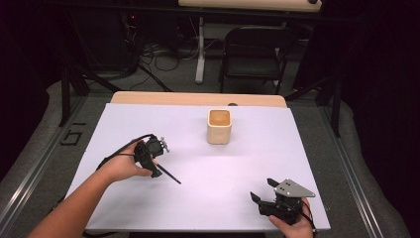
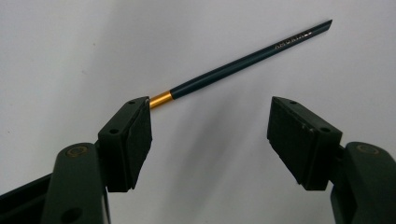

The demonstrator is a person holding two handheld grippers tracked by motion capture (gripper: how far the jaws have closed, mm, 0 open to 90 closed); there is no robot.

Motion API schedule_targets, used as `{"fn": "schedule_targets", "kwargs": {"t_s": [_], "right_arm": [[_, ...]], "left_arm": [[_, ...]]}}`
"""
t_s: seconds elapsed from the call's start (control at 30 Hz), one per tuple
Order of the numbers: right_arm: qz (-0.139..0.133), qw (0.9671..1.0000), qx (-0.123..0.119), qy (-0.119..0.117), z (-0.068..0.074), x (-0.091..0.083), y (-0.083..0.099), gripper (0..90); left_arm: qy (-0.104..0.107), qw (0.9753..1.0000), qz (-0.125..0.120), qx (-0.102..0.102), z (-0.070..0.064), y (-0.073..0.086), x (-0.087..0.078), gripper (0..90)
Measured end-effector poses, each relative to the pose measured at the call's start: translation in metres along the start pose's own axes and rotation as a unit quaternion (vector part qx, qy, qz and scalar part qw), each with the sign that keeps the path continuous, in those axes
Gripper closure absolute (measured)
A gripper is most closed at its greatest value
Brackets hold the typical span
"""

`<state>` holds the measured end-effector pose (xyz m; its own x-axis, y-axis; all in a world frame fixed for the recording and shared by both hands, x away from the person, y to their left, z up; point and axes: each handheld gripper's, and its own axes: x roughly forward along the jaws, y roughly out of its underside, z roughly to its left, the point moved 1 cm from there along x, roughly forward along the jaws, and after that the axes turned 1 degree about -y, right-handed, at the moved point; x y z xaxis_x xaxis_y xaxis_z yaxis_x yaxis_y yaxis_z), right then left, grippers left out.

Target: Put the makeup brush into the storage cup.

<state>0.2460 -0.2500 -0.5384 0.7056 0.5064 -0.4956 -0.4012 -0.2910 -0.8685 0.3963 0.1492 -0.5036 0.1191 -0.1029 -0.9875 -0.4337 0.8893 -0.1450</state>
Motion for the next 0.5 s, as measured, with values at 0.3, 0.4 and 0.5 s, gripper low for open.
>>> {"fn": "schedule_targets", "kwargs": {"t_s": [0.3,0.4,0.5], "right_arm": [[-0.001,1.0000,0.000,-0.001,0.0001,0.0004,0.0001,23.9],[-0.001,1.0000,-0.001,-0.001,0.0003,0.0005,0.0000,23.9],[-0.001,1.0000,0.000,-0.002,0.0003,0.0008,0.0001,23.9]], "left_arm": [[0.001,0.9999,0.006,0.012,0.0046,-0.0044,0.0003,31.7],[0.000,0.9999,0.005,0.014,0.0064,-0.0052,0.0013,31.6],[-0.001,0.9999,0.007,0.013,0.0081,-0.0064,0.0017,31.7]]}}
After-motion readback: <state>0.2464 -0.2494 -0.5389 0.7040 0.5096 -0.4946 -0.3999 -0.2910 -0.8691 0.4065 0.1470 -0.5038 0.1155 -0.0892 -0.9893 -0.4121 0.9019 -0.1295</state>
